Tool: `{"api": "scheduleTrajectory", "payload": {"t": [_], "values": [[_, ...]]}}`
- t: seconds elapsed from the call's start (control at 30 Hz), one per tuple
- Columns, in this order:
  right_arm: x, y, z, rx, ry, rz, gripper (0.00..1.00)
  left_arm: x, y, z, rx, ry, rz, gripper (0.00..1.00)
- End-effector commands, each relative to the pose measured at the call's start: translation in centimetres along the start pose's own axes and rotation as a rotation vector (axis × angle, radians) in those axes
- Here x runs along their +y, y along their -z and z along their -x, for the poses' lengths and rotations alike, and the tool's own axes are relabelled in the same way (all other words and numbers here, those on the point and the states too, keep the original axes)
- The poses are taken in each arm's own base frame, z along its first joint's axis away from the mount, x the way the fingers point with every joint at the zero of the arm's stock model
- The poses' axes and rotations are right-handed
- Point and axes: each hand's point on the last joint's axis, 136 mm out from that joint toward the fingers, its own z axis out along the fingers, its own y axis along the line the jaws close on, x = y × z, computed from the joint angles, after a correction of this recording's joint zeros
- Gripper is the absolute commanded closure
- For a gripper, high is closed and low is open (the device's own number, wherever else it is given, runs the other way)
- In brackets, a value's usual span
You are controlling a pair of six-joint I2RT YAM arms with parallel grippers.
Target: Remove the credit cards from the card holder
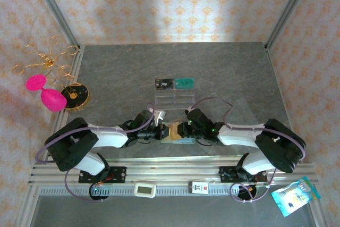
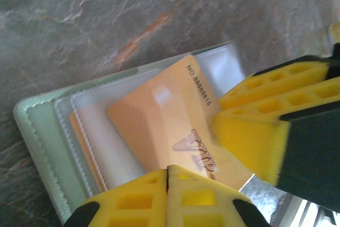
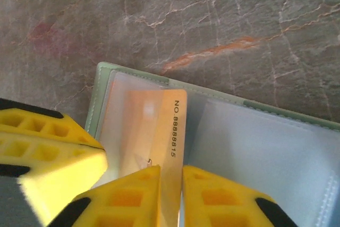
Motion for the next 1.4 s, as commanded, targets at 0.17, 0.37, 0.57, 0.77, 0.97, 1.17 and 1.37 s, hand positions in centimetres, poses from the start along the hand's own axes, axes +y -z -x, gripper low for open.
{"api": "scheduleTrajectory", "payload": {"t": [0.17,0.37,0.57,0.77,0.97,1.17,1.37], "values": [[-0.4,-0.3,-0.4,0.043,-0.078,-0.036,0.75,0.5,-0.4,-0.4,0.023,-0.014,0.028,1.00],[-0.5,-0.8,-1.1,0.071,-0.115,-0.022,0.76,1.1,-0.6,-1.2,0.047,-0.002,0.039,1.00],[1.2,-0.5,-1.2,0.088,-0.103,0.076,0.81,1.1,-0.4,-1.3,0.043,-0.002,0.036,1.00],[2.7,-0.3,-0.9,0.095,-0.102,0.135,0.79,0.8,-0.6,-1.4,0.054,-0.002,0.021,1.00],[-0.7,0.1,-0.4,0.037,-0.087,-0.043,1.00,1.0,-0.3,-1.4,0.048,0.001,0.033,1.00],[-2.5,2.5,0.6,-0.042,-0.057,-0.129,1.00,1.3,0.0,-1.8,0.048,0.009,0.038,1.00],[0.2,5.2,2.3,-0.103,0.083,-0.027,1.00,1.1,0.1,-1.7,0.044,0.001,0.028,1.00]]}}
